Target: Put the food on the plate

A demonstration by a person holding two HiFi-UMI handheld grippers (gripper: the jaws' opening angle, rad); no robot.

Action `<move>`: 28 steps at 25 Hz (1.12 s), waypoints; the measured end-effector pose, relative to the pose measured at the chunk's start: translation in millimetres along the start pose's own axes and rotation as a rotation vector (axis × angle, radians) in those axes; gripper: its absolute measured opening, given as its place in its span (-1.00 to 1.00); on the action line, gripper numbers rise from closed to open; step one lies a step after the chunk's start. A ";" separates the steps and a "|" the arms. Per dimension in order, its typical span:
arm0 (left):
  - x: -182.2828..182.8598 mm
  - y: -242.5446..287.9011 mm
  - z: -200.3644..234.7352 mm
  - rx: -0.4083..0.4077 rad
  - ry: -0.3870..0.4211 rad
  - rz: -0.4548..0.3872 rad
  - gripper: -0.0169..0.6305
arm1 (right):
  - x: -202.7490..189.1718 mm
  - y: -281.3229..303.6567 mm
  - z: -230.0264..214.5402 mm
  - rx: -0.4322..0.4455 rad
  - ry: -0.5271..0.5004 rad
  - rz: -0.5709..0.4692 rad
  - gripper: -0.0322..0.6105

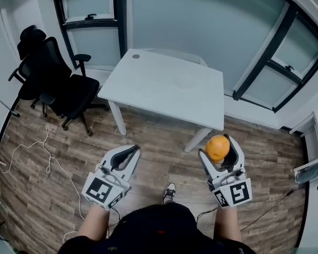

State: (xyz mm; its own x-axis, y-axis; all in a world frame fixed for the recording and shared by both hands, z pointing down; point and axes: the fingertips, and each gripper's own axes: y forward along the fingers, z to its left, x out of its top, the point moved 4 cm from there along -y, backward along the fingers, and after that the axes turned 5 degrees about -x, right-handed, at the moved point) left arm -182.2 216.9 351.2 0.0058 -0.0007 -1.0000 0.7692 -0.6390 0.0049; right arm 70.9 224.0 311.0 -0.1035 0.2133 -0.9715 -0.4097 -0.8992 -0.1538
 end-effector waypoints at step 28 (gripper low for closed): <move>8.9 291.6 63.0 0.104 0.017 0.048 -0.84 | -100.2 139.9 -268.8 0.054 0.079 0.015 0.28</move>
State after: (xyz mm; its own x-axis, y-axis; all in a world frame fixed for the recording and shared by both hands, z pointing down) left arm 1.8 -17.9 343.6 0.0526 -0.0211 -0.9984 0.6970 -0.7152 0.0519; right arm 267.7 -25.8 338.4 -0.0393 0.1676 -0.9851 -0.4569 -0.8798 -0.1315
